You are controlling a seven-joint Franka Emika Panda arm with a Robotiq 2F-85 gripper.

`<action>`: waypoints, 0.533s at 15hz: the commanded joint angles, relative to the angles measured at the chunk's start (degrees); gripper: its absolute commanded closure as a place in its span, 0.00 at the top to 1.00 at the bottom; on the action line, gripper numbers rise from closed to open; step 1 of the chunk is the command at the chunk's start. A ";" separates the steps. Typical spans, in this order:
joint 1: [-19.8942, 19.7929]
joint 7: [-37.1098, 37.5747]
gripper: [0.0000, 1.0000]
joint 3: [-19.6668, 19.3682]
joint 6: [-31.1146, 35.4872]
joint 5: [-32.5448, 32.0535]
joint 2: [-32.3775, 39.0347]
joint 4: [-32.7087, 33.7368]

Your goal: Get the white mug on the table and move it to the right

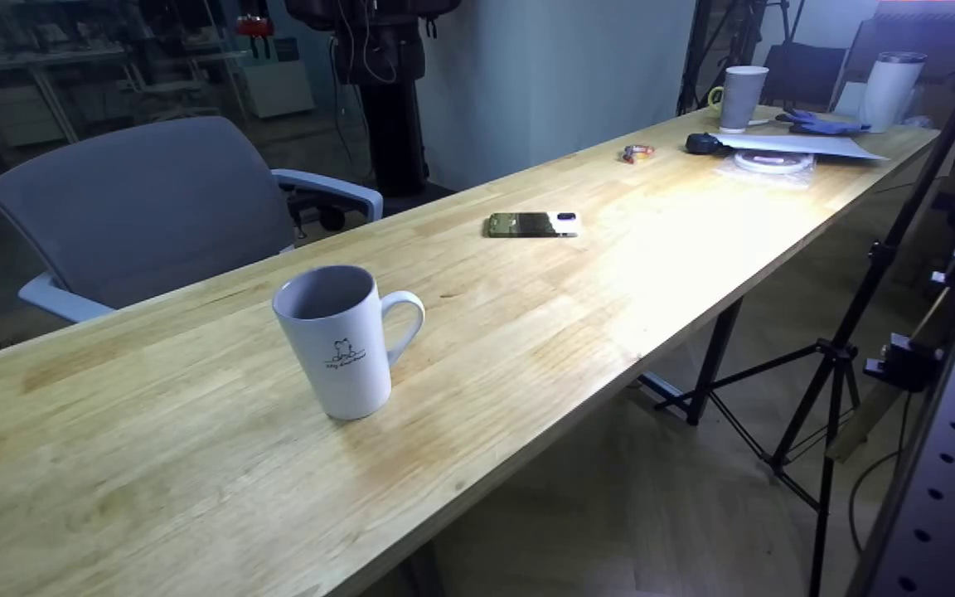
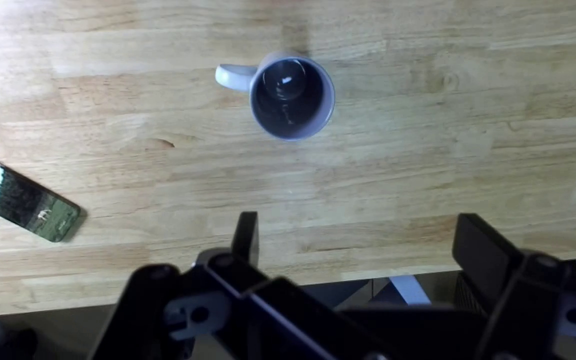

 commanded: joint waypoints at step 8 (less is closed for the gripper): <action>5.99 5.45 1.00 -2.57 0.67 -3.70 19.50 12.10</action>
